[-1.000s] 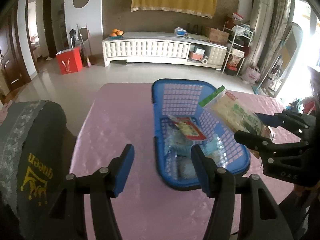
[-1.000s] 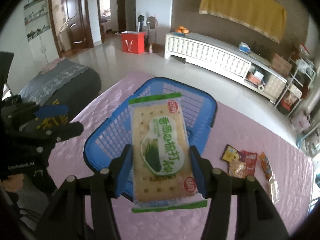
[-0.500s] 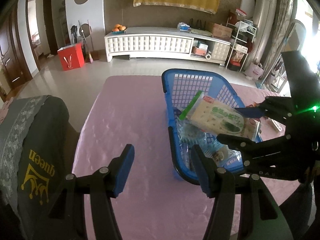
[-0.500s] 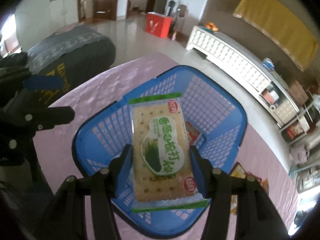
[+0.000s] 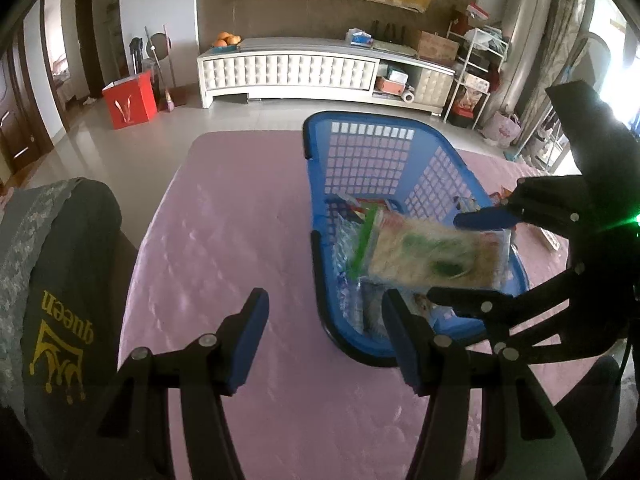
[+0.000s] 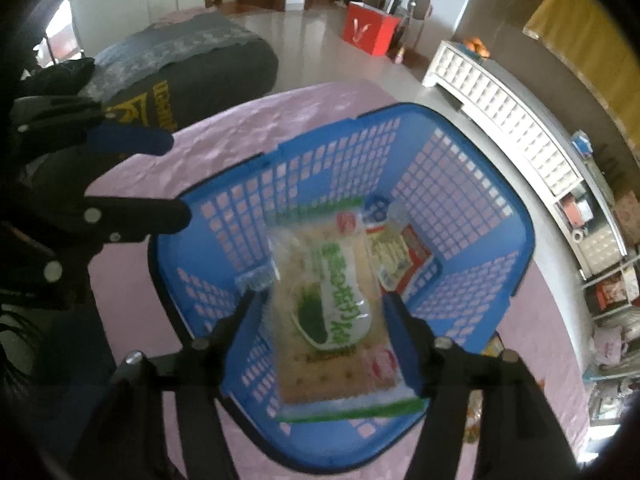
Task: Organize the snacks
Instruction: 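Lower the green cracker pack into the basket and open the right gripper, then move both grippers back to the remaining snacks on the table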
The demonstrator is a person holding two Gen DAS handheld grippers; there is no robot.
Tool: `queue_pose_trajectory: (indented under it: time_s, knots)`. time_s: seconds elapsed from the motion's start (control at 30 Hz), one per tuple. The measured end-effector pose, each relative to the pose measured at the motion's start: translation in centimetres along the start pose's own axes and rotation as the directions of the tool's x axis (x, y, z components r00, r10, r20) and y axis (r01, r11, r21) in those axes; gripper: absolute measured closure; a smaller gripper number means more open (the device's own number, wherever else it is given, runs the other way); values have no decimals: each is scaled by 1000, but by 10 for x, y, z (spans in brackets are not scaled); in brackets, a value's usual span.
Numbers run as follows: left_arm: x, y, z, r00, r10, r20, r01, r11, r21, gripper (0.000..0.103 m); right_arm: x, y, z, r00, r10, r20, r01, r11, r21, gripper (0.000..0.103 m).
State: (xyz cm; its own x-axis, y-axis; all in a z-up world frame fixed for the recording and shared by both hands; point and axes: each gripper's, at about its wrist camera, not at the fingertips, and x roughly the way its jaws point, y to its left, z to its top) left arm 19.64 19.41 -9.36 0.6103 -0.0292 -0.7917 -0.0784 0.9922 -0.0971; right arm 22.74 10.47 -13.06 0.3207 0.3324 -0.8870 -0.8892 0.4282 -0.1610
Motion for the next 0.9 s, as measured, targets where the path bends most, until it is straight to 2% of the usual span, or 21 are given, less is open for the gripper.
queue_pose_trajectory:
  time_s: [0.13, 0.17, 0.2, 0.47, 0.67, 0.73, 0.77, 0.9]
  knots:
    - [-13, -15, -6, 1000, 2, 0, -2, 999, 43, 46, -18, -1, -4, 999, 16, 30, -17, 999, 39, 30]
    - [-16, -19, -6, 1000, 5, 2, -5, 999, 47, 38, -23, 0, -5, 999, 12, 39, -13, 999, 43, 29]
    - [-20, -21, -8, 1000, 4, 9, -4, 999, 49, 35, -28, 1, -6, 999, 5, 43, -7, 999, 43, 29]
    - [-61, -55, -12, 998, -5, 66, -1, 996, 89, 35, -79, 2, -26, 993, -38, 109, 28, 995, 96, 29]
    - [-81, -85, -8, 994, -18, 111, 6, 993, 116, 35, -113, -13, -53, 983, -87, 159, 58, 982, 182, 29]
    - [-84, -100, -6, 992, -23, 123, 7, 991, 132, 30, -124, -19, -65, 979, -107, 172, 70, 975, 211, 29]
    - [-85, -106, -5, 991, -24, 130, 6, 990, 137, 24, -128, -22, -70, 978, -113, 177, 72, 972, 222, 29]
    - [-85, -138, -2, 988, -42, 149, 17, 986, 167, 22, -142, -36, -94, 974, -135, 184, 82, 959, 270, 29]
